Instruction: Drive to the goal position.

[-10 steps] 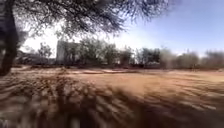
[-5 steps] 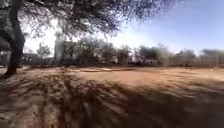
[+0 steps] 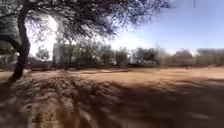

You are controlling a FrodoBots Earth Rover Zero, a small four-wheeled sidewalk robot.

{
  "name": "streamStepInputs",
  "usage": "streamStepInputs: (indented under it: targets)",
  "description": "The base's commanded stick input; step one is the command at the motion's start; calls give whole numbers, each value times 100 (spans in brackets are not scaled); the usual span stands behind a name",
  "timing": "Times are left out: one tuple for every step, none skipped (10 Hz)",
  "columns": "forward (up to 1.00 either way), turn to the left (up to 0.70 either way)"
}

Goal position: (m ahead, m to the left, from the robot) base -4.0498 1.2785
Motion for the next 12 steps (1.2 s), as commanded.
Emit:
streamStepInputs:
  targets:
    - [-100,0]
    - [-100,0]
    - [-100,0]
    - [-100,0]
    - [-100,0]
    - [-100,0]
    - [-100,-27]
    - [-100,-27]
    - [-100,-27]
    - [-100,-27]
    - [-100,-27]
    - [-100,-27]
